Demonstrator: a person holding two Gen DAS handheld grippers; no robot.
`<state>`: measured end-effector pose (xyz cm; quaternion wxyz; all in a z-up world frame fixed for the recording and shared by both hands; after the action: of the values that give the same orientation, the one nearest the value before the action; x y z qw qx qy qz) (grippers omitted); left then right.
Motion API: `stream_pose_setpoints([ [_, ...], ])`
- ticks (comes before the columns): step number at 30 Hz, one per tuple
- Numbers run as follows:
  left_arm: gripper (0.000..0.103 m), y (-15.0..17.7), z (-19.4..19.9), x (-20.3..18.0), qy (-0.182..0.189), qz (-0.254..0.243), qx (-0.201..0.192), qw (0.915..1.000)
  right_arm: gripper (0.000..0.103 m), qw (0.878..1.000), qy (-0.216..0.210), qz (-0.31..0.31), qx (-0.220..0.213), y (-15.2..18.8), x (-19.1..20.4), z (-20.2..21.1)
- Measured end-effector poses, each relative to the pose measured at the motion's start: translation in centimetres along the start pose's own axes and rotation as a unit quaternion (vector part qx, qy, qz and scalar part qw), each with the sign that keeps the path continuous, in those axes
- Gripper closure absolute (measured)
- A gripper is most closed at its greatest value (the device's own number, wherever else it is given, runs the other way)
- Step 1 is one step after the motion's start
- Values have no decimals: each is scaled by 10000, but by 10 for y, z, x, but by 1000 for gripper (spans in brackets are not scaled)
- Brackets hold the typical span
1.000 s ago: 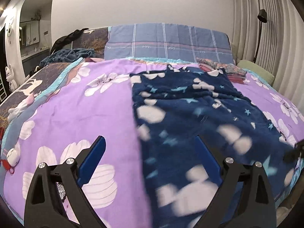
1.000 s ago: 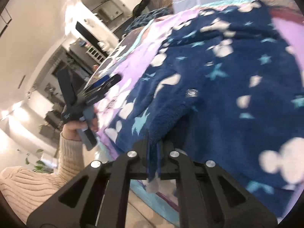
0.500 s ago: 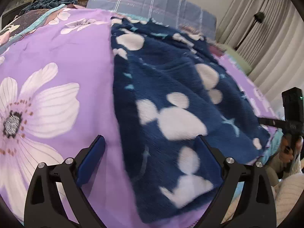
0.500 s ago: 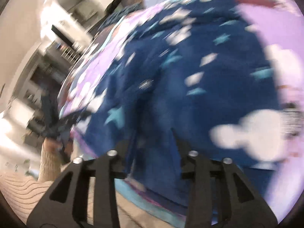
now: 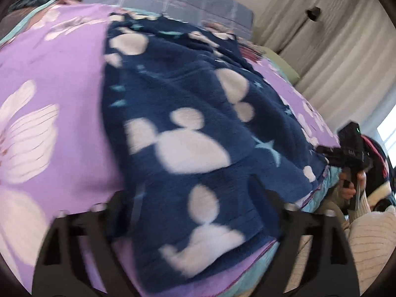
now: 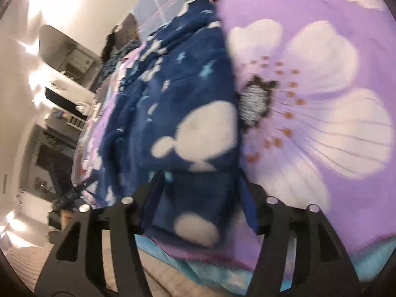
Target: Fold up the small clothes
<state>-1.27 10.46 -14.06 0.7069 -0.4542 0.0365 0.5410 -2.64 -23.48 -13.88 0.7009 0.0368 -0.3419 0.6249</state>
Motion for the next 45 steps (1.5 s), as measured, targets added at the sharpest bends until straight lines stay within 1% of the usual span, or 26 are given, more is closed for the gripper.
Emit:
stream_pose_setpoints([
  [1,13,-1,-4,-2,-141,-57,-8,9999,42,10000,-44,41,-11,-2,4,-3],
  [2,14,-3,-7,-4,-225,-87,-17,9997,54,9999,-97,76,3,-4,8,-5],
  [3,41,-4,-7,-6,-248,-131,-35,9996,65,9997,-205,39,91,-4,11,-10],
  [4,64,-6,-6,-10,-156,-143,-58,9998,85,9990,-365,-64,231,-3,13,-14],
  [5,89,-9,-2,-13,96,66,-99,9999,87,9987,-444,-149,210,-5,15,-12],
  [6,89,-13,2,-14,161,171,-206,9995,88,9986,-496,-126,110,-8,19,-7],
  [7,89,-22,15,-19,149,117,-469,9987,89,9982,-599,-79,-27,-10,23,4],
  [9,90,-35,39,-35,59,-186,-813,9965,90,9949,-927,38,-386,-19,38,32],
  [10,90,-45,57,-48,29,-366,-1046,9938,91,9931,-1023,128,-562,-23,44,46],
  [11,90,-52,69,-57,-5,-495,-1198,9916,91,9903,-1066,275,-851,-28,54,66],
  [13,91,-64,100,-80,-67,-825,-1553,9844,91,9837,-1189,476,-1264,-32,67,98],
  [15,91,-70,129,-105,12,-1088,-1879,9761,92,9737,-1443,647,-1638,-31,79,135],
  [16,91,-71,144,-119,57,-1194,-2039,9717,92,9663,-1571,791,-1878,-27,86,158],
  [18,90,-70,172,-143,193,-1389,-2365,9615,91,9530,-1604,1109,-2319,-18,96,194],
  [19,90,-69,180,-151,209,-1486,-2465,9575,91,9466,-1541,1289,-2520,-12,100,208],
  [20,89,-67,186,-158,189,-1601,-2543,9536,90,9436,-1465,1392,-2623,-9,101,215],
  [21,87,-66,187,-160,150,-1682,-2547,9522,89,9425,-1319,1474,-2693,-7,101,219],
  [23,86,-67,175,-154,129,-1620,-2424,9565,88,9510,-1155,1359,-2526,-12,91,206],
  [24,86,-68,162,-145,141,-1474,-2295,9620,88,9565,-1157,1186,-2399,-18,86,194],
  [26,86,-70,141,-126,38,-1230,-2065,9707,88,9661,-1119,875,-2156,-29,76,171],
  [28,85,-72,123,-110,-79,-1095,-1895,9757,88,9738,-980,604,-1962,-41,67,141],
  [30,85,-75,114,-98,-160,-1015,-1785,9786,88,9770,-839,509,-1892,-53,64,121],
  [35,85,-93,108,-80,-186,-881,-1813,9793,88,9775,-845,496,-1868,-81,70,100],
  [40,85,-132,94,-63,-354,-1059,-1842,9765,88,9741,-720,632,-2050,-126,81,87],
  [43,83,-158,77,-43,-438,-1101,-1893,9748,87,9719,-551,653,-2193,-152,77,69],
  [45,79,-167,59,-26,-549,-1082,-1812,9759,87,9766,-166,600,-2058,-166,64,34],
])
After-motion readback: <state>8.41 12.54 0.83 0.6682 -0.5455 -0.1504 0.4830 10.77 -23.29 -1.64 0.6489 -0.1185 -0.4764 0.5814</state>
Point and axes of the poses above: each gripper's, at about its wrist camera, not at the fingertips, and z roughly against the way its jaws point, x to its left, y to its underside, the point moved 8 cm from there along -z, roughly the way its jaws point, and after that the axes turned 12 degrees about y, right-handed, at the moved point
